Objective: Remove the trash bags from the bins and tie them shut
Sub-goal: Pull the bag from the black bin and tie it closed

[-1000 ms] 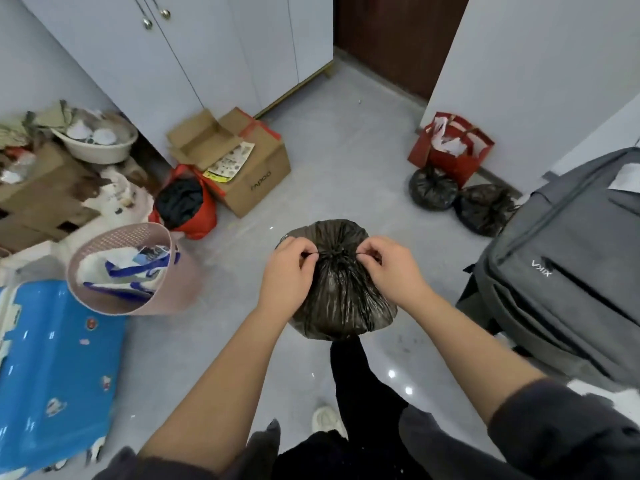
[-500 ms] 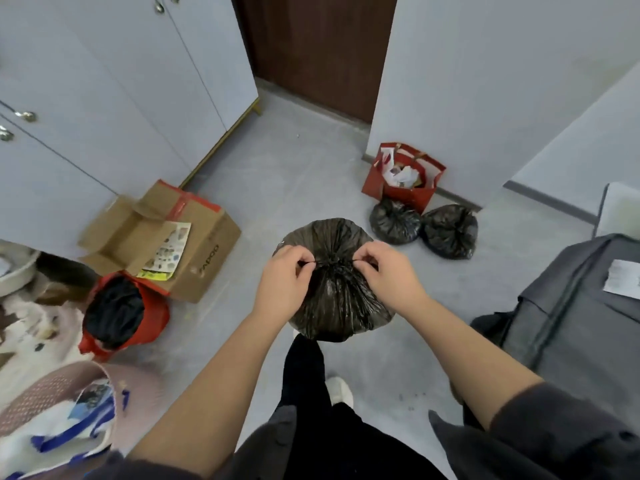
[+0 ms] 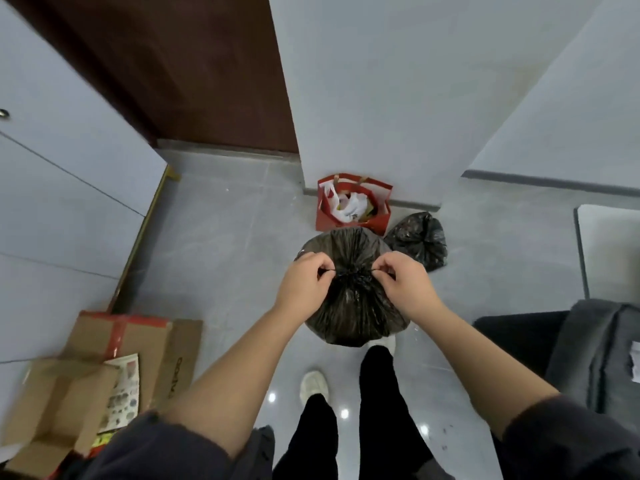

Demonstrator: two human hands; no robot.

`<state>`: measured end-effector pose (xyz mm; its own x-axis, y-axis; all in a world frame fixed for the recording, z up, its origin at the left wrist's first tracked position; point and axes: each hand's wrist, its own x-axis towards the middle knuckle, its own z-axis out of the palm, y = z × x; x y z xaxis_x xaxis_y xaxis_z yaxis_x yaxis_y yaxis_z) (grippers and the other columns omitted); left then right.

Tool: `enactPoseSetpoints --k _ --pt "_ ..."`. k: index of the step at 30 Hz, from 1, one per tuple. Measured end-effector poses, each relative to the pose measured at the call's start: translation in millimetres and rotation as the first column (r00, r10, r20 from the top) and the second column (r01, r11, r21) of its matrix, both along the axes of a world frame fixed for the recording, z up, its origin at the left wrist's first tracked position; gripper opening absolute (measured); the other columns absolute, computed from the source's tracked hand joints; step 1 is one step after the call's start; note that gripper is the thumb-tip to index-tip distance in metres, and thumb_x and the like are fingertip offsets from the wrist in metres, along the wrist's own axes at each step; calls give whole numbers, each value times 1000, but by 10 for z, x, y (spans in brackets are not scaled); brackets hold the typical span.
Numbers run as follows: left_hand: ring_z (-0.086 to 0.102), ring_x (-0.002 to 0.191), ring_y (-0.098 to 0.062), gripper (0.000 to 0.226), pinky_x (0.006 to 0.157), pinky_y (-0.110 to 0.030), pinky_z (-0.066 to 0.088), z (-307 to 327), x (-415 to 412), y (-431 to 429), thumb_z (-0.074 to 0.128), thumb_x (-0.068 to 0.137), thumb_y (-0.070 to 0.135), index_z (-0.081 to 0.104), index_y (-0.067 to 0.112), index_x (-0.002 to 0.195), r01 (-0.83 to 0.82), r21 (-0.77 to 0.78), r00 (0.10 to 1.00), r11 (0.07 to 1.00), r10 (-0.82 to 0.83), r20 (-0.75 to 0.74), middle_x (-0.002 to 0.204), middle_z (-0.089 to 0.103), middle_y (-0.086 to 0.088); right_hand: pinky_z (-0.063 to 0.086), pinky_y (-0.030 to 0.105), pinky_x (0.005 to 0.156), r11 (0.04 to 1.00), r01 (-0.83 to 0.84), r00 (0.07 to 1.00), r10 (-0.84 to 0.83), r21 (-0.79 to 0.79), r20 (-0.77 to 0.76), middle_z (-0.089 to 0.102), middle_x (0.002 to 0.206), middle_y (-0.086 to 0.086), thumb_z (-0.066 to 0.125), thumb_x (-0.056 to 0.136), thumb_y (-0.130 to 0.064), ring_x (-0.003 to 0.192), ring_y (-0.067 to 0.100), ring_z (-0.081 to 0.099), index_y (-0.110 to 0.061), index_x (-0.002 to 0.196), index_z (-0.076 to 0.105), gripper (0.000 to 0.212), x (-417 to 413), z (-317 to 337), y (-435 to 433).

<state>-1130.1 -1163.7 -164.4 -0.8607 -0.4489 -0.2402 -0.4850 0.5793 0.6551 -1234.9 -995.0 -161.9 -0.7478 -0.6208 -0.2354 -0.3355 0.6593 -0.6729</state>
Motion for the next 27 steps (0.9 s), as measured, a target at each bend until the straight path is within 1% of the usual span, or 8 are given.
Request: enactPoseSetpoints --k 4,8,12,15,18,21,23,27 --pt "54 74 -12 10 69 -25 43 -409 -782 -42 61 85 17 60 23 77 23 28 996 999 -26 80 83 58 6 50 42 82 998 16 999 -18 67 34 61 84 -5 62 87 -14 86 17 58 -21 82 61 8 -739 -421 -46" --pt "57 81 -14 9 71 -30 47 -938 -1472 2 61 86 19 61 23 78 12 78 983 997 -26 181 84 60 7 48 46 85 980 -34 995 15 194 102 60 86 -6 60 89 -20 89 19 58 -25 83 60 7 -1469 -927 -70" --pt "57 86 -14 13 71 -27 45 -1707 -2116 99 61 86 20 58 27 75 24 125 966 992 -55 252 85 64 7 45 42 86 952 -58 995 31 301 96 54 86 -8 58 89 -22 94 21 56 -24 87 62 5 -2127 -1601 -17" --pt "57 90 -16 7 75 -33 50 -2387 -2524 250 60 87 23 62 24 81 108 141 942 984 -147 301 90 65 5 42 40 88 926 -49 992 3 375 124 54 88 -6 57 90 -23 99 23 54 -26 86 60 6 -2517 -2252 123" --pt "58 89 -16 7 76 -35 51 -3007 -2869 427 58 89 22 64 21 87 157 161 924 974 -202 325 94 65 3 41 42 92 891 -43 991 -18 453 131 55 94 -2 55 92 -23 104 24 51 -25 87 59 7 -2824 -2856 294" --pt "58 89 -17 8 77 -36 50 -3547 -3179 578 59 88 20 61 23 81 170 203 920 964 -229 317 91 63 2 46 38 82 883 4 990 -68 469 120 49 91 -3 54 91 -20 104 25 51 -21 85 60 8 -3077 -3380 441" --pt "58 88 -18 11 78 -36 50 -3848 -3361 662 59 88 20 59 25 78 172 229 917 958 -241 317 90 63 2 43 33 73 880 50 988 -114 473 108 48 90 -3 54 90 -18 103 23 50 -19 87 63 10 -3235 -3679 521" --pt "59 86 -18 11 76 -35 51 -4339 -3672 808 59 88 19 60 24 78 169 242 921 956 -241 308 91 64 1 46 35 72 866 113 980 -178 486 89 51 91 -3 52 91 -17 96 23 52 -22 82 59 12 -3499 -4163 629"
